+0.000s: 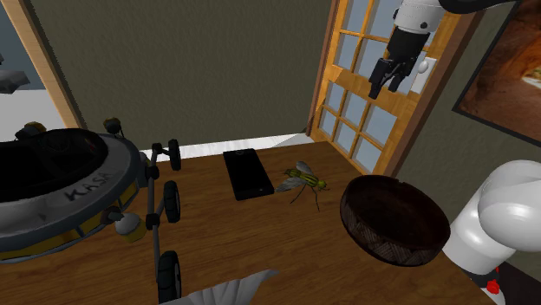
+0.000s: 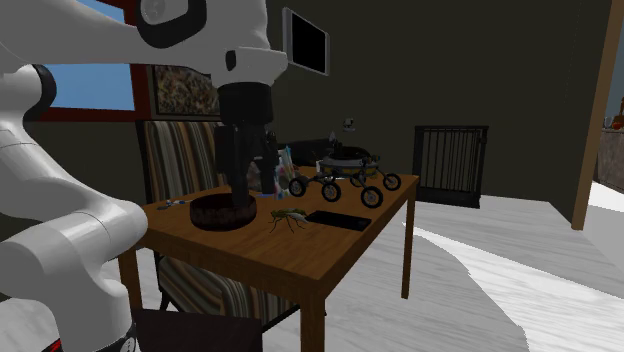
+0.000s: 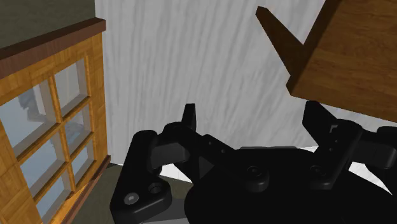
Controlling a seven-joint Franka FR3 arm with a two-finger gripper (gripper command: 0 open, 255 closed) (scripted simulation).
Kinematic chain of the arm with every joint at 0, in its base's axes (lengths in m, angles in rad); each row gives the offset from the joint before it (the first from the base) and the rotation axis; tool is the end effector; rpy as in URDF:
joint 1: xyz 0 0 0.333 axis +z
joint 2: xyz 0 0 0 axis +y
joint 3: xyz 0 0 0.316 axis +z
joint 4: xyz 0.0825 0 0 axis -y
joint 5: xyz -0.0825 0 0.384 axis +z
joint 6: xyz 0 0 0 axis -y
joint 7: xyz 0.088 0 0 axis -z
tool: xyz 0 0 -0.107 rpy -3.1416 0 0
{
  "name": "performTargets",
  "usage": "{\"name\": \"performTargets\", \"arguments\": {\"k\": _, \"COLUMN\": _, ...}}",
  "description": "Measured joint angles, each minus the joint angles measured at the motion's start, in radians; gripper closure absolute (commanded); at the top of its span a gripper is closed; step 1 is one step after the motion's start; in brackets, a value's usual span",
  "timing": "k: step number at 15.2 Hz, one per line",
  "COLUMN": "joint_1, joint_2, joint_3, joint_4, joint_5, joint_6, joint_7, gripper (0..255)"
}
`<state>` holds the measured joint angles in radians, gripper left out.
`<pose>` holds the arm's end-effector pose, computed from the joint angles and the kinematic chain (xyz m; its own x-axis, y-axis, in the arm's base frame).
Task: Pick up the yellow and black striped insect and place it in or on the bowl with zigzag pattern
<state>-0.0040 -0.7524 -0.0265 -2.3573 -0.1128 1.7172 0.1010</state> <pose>0.3299 -0.0229 0.5933 0.9867 -0.1091 0.1202 -0.1195 -0.9894 0.0828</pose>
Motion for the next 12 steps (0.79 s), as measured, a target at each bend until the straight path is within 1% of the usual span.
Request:
{"name": "performTargets", "arguments": {"k": 1, "joint_1": 0.000, "joint_2": 0.000, "joint_3": 0.000, "joint_4": 0.000, "joint_5": 0.000, "joint_6": 0.000, "joint_7": 0.000, "gripper": 0}}
{"name": "performTargets", "arguments": {"k": 3, "joint_1": 0.007, "joint_2": 0.004, "joint_3": 0.027, "joint_4": -0.005, "joint_5": 0.018, "joint_6": -0.005, "joint_7": 0.037, "gripper": 0}}
{"name": "performTargets", "arguments": {"k": 8, "joint_1": 0.037, "joint_2": 0.029, "joint_3": 0.134, "joint_4": -0.025, "joint_5": 0.092, "joint_6": -0.010, "joint_7": 0.188, "gripper": 0}}
{"name": "performTargets", "arguments": {"k": 12, "joint_1": 0.058, "joint_2": 0.091, "joint_3": 0.218, "joint_4": -0.014, "joint_5": 0.152, "joint_6": 0.005, "joint_7": 0.312, "gripper": 0}}
